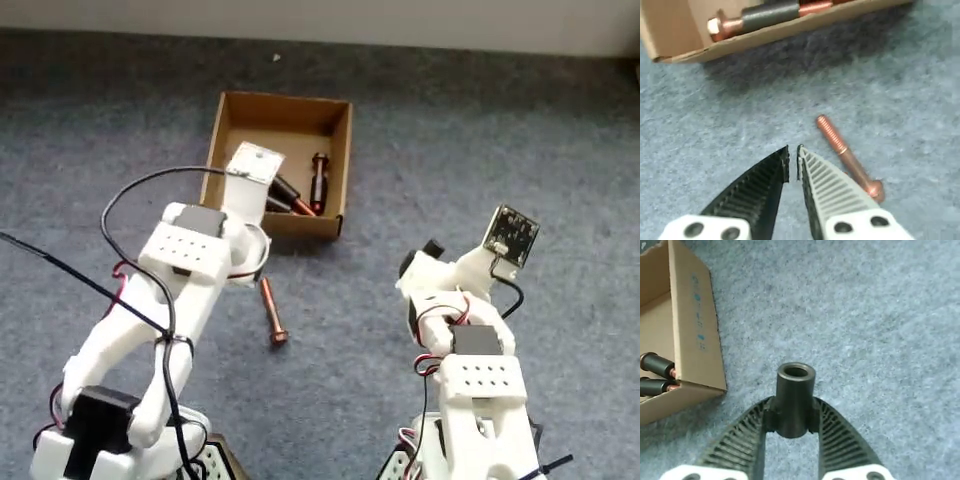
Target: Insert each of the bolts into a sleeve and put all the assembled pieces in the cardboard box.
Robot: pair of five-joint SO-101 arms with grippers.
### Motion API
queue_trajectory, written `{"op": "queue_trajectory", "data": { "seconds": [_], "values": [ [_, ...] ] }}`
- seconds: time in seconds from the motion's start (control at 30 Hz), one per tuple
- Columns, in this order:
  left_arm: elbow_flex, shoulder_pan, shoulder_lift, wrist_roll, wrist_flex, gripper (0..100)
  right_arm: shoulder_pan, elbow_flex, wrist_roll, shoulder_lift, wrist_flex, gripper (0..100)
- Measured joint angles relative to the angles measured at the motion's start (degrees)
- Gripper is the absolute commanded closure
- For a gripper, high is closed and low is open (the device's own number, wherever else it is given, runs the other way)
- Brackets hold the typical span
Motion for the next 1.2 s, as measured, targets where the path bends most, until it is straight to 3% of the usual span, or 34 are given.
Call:
{"op": "queue_trajectory", "data": {
  "seconds": [0.27,0.57,0.77,0.97,1.2],
  "values": [
    [0.00,3.87,9.93,1.41,-12.22,94,0.00,0.00,0.00,0.00,0.00,99.4],
    [-0.09,6.95,16.62,0.53,-13.89,95,0.00,0.00,0.00,0.00,0.00,99.4],
    [-0.18,6.24,16.97,-9.58,-5.54,95,0.00,0.00,0.00,0.00,0.00,99.4],
    [-0.18,3.34,16.97,-11.16,3.52,100,0.00,0.00,0.00,0.00,0.00,99.4],
    [-0.18,2.29,10.99,-14.59,5.80,100,0.00,0.00,0.00,0.00,0.00,99.4]
  ]
}}
